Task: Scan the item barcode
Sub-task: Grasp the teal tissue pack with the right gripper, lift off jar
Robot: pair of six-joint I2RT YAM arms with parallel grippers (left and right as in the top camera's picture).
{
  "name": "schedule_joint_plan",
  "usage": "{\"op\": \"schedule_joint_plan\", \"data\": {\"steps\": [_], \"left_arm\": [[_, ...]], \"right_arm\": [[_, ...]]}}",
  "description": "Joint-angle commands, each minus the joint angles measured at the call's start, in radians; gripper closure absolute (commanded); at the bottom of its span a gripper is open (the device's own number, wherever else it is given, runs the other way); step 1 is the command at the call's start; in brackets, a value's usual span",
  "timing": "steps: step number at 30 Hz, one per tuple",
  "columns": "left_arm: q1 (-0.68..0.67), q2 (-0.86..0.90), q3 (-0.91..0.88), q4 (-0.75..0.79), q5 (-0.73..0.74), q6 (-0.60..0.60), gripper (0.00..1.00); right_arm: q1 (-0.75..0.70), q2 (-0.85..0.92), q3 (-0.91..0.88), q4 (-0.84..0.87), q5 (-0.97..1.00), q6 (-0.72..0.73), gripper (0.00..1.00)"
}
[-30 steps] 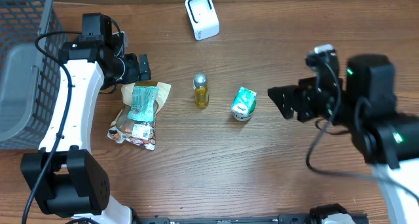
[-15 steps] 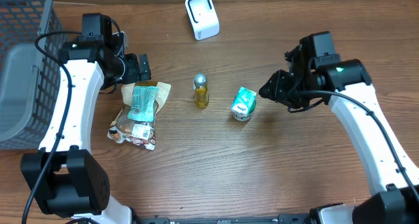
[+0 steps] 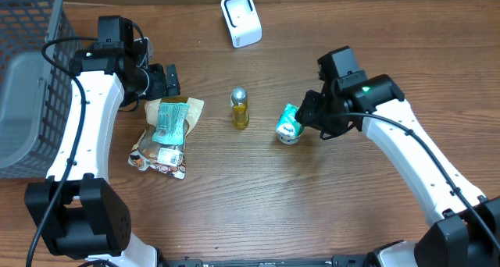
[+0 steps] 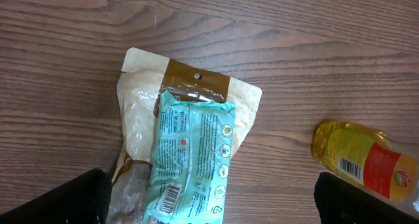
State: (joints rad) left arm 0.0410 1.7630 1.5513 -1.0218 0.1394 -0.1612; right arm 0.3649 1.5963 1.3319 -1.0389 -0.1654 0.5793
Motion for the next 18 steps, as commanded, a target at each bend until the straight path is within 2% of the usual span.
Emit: {"op": "schedule_joint_plan", "data": {"steps": [1, 11, 18], "left_arm": [[-0.002, -0.017, 0.018, 0.002, 0.008, 0.011, 0.01], [-0.002, -0.017, 0.018, 0.002, 0.008, 0.011, 0.01], [-0.002, -0.017, 0.018, 0.002, 0.008, 0.011, 0.0]], "right_arm": [[0.032, 0.026, -0.004, 0.002, 0.087, 0.057, 0.61], [0.04, 0.122, -0.005, 0.014, 0.093, 0.076, 0.6], [0.04, 0.123, -0.005, 0.023, 0.094, 0.076, 0.61]]}}
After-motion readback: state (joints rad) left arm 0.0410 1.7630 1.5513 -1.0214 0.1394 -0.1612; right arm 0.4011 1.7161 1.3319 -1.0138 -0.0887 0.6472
